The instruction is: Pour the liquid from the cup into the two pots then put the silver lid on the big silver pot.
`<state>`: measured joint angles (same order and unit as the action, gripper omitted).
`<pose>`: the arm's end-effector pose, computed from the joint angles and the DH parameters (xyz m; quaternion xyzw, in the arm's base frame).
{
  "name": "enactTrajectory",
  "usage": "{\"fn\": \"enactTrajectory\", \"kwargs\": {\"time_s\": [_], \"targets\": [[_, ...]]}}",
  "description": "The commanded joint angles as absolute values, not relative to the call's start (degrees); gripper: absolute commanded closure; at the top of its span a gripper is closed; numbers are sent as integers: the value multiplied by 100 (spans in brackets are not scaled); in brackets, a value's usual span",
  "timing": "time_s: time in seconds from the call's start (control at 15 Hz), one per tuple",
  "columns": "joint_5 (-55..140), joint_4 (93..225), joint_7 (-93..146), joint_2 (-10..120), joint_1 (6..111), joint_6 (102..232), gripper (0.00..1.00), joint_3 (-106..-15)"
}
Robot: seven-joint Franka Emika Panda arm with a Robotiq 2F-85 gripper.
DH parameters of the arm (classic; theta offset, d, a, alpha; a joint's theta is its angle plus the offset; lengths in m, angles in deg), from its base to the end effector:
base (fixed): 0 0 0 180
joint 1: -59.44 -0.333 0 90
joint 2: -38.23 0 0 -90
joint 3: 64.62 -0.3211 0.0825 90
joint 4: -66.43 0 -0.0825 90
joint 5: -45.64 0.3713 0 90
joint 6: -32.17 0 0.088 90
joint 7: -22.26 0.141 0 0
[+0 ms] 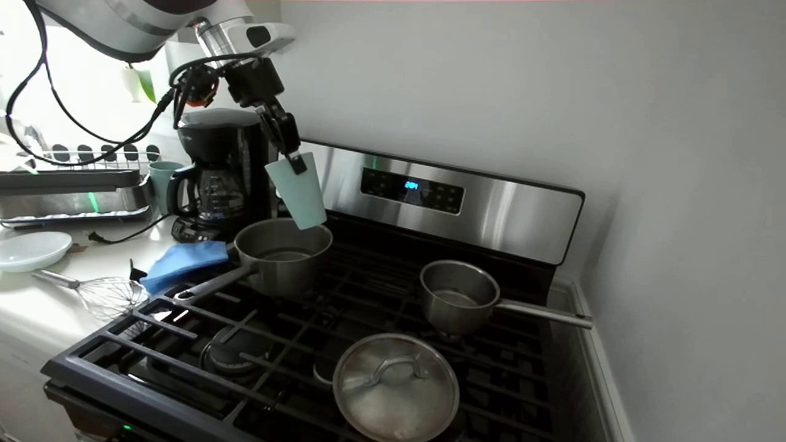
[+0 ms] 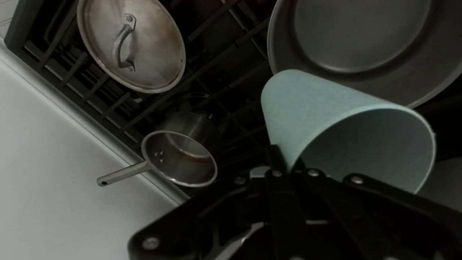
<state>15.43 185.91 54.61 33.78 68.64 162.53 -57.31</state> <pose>0.5234 -0.1828 0.4701 0.9302 -0.2684 0.1575 0.1947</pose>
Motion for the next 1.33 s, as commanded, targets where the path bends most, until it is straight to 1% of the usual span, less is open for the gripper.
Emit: {"fn": "enactTrajectory", "kwargs": {"time_s": [0.0,0.07,0.27,0.73,1.0,1.27], "targets": [[1558,18576,5440,3384,6891,16239,95,-5755],[1759,18657,5243,3301,6858,16285,99,-5756],[2625,19112,4243,2739,6669,16442,99,-5826],[4093,20065,2284,1548,6098,16026,99,-5997],[4659,20500,1286,1283,5674,15813,99,-5996],[5087,20708,338,1463,5230,15788,99,-6004]]}}
